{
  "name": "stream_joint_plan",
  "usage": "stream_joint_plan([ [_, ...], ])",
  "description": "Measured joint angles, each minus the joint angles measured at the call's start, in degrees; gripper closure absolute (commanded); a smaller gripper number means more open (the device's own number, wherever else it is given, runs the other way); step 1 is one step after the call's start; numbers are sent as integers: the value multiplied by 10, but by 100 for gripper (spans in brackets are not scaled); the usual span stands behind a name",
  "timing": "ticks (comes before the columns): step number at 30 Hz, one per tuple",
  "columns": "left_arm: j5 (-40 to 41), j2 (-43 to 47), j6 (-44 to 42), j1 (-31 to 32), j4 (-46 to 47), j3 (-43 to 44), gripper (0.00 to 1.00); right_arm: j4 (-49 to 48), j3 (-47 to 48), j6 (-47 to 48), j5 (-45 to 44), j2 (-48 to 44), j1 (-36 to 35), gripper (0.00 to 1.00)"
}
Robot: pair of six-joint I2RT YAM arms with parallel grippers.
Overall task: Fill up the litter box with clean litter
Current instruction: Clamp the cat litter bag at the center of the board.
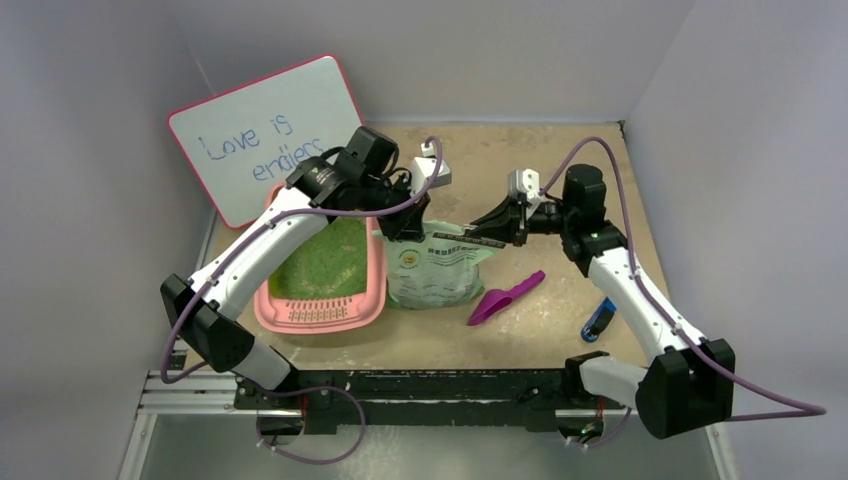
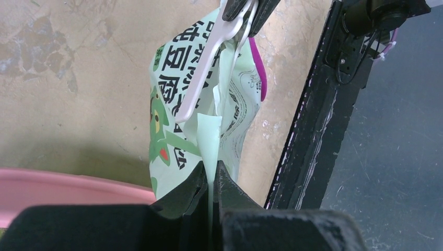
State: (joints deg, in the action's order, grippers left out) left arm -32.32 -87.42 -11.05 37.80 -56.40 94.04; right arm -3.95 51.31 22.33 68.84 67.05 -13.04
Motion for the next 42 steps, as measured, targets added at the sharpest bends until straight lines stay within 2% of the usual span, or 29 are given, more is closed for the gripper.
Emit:
stream_joint_plan([
  [7,0,0,1,2,0,0,100,-130,-64,-75,5,-20,3,99],
  [15,0,0,11,3,4,0,100,-173,-90,-102,-11,-27,2,59],
  [17,-3,1,11,3,4,0,100,-169,-90,-105,-28,-26,3,55],
  [21,-4,2,13,3,4,0,100,-142,-87,-108,-48,-19,3,53],
  [26,-4,2,13,3,4,0,100,-100,-64,-108,-52,-13,3,40],
  [29,-4,3,13,3,4,0,85,-88,-56,-115,-69,-19,3,26],
  [35,-18,32,18,3,39,0,77,-76,-45,-134,-109,-38,3,23],
  [40,-37,55,21,5,62,6,60,-51,-32,-133,-113,-32,3,19],
  [42,-41,56,21,7,63,7,57,-47,-28,-134,-112,-25,3,19],
])
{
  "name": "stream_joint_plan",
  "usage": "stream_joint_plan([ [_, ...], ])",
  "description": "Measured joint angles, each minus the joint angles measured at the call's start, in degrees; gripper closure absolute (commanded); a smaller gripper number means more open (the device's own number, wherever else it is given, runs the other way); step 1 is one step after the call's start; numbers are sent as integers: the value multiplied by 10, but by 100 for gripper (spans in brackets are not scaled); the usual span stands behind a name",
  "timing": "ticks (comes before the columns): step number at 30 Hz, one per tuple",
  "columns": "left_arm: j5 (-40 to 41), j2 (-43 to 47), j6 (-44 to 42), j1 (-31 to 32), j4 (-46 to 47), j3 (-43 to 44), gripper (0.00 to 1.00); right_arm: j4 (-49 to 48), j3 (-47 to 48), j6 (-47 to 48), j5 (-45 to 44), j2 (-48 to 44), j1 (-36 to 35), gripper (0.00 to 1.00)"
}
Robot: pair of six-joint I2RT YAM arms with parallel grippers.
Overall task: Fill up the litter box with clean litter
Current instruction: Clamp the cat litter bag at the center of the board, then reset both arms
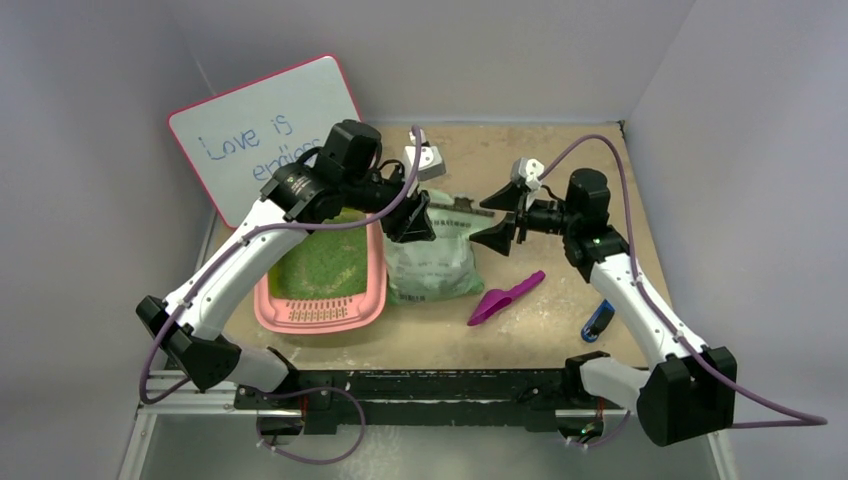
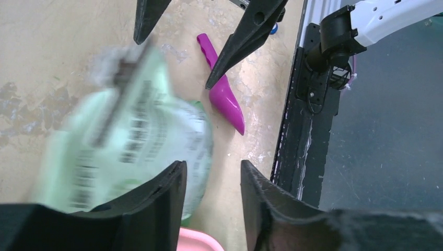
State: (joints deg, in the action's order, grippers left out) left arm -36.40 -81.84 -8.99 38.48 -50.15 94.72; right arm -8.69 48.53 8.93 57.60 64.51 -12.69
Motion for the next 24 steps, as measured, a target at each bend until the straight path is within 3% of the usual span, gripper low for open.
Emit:
stream_joint_plan([
  [8,8,0,4,2,10,0,57,-1,15,-13,15,22,0,18],
  [16,69,5,11,2,42,-12,40,2,29,-21,-19,40,0,17],
  [21,217,51,43,2,99,-68,16,4,32,-78,-181,2,0,2],
  [24,341,108,72,-15,158,-118,12,49,75,-118,-306,3,0,1],
])
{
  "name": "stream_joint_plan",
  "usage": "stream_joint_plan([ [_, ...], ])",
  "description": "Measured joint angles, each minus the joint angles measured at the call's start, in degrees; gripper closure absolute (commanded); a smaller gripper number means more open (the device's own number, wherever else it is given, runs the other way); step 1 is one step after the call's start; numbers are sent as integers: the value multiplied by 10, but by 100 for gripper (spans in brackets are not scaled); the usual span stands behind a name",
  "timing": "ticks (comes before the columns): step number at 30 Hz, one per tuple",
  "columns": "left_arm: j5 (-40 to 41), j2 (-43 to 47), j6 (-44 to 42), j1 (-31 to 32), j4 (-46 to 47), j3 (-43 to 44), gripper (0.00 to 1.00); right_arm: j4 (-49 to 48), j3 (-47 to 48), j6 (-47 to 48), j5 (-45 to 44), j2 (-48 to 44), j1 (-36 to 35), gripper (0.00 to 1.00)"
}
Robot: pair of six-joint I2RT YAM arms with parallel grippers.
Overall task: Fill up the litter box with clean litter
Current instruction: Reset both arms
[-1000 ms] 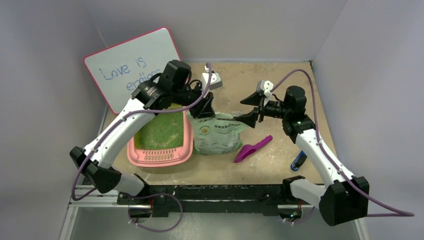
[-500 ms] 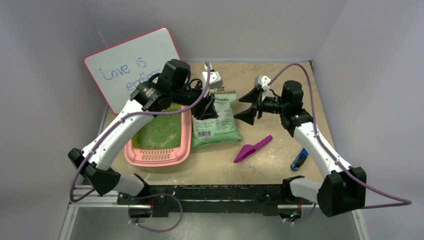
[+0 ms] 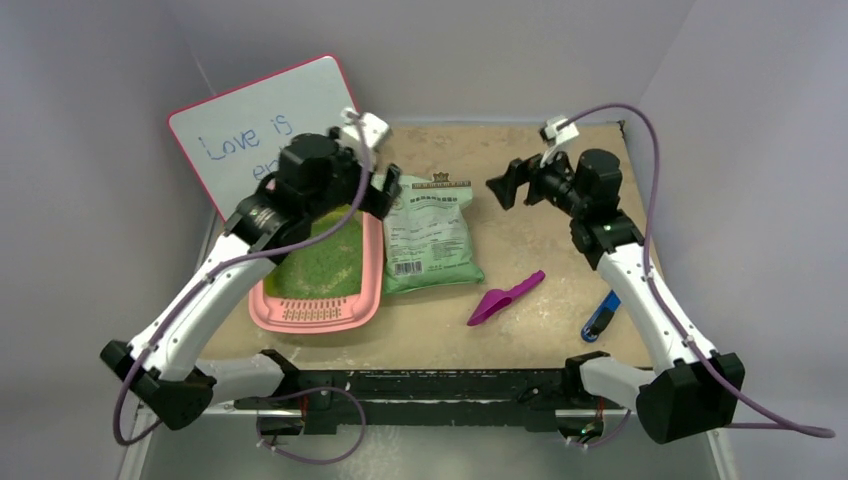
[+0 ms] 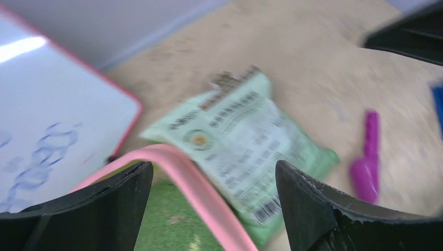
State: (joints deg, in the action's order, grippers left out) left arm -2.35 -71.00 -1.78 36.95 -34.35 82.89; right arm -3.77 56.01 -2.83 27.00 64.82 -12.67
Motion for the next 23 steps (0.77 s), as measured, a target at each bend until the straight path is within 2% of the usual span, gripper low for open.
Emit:
stream_joint_plan([
  [2,50,30,26,-38,28,-16,11,31,39,-26,-83,10,1,1],
  [5,128,57,78,-139,61,-29,7,63,66,-63,-181,14,3,1],
  [8,222,77,129,-203,73,-55,4,89,68,-86,-240,12,3,1],
  [13,368,129,197,-207,68,-131,4,132,70,-113,-308,12,4,1],
  [16,459,139,240,-208,48,-142,4,149,74,-117,-321,12,4,1],
  [23,568,150,295,-208,10,-150,4,148,73,-118,-324,2,4,1],
])
